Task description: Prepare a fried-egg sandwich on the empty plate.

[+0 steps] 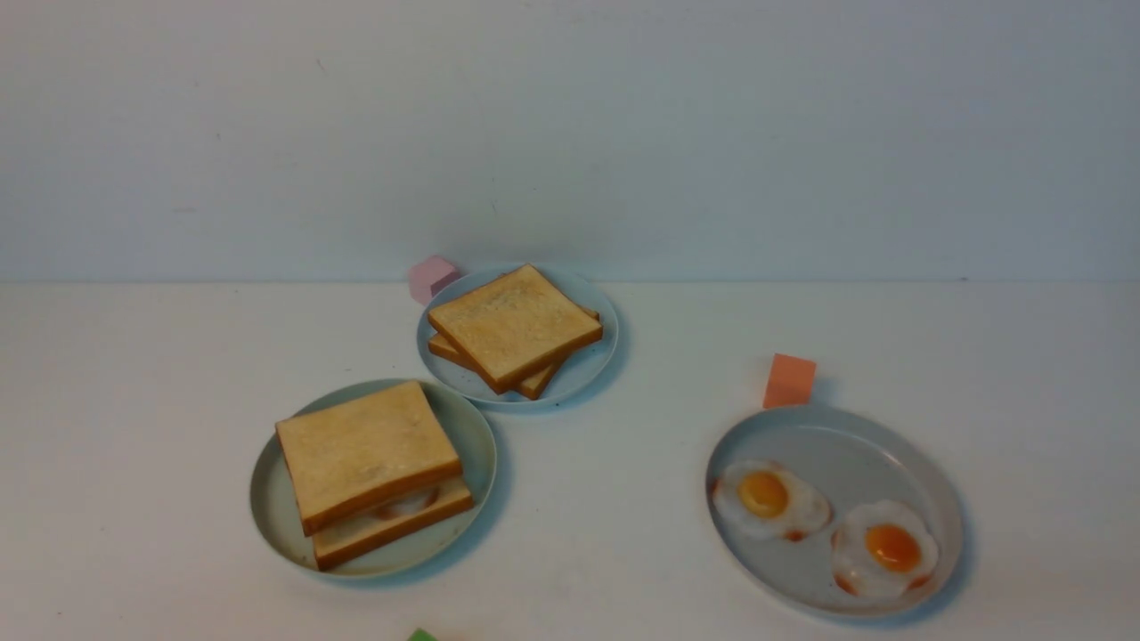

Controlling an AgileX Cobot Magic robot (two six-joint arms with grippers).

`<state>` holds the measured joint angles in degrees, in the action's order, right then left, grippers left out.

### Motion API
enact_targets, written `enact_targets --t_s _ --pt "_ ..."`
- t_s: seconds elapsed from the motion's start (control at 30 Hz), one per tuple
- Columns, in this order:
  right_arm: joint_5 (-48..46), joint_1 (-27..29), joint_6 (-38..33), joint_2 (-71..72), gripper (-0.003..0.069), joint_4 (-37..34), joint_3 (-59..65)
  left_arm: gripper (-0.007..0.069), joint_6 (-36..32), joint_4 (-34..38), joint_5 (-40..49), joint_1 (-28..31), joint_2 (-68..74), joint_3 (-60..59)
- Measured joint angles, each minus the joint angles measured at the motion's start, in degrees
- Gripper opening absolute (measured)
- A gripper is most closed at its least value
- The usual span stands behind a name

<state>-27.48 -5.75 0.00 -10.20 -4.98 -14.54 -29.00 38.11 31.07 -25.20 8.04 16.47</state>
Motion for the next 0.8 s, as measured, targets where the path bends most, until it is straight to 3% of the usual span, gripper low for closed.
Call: enact_targets --t_s 0.2,0.8 --pt "6.09 3.8 0.47 9.67 -0.001 -0.82 15.2 -0.0013 0.0 0.0 0.05 0.0 0.0 0.0" --pt "5.08 3.97 1.36 10.82 -0.0008 -1.1 15.5 -0.0011 0.0 0.17 0.05 0.0 0.0 0.0"
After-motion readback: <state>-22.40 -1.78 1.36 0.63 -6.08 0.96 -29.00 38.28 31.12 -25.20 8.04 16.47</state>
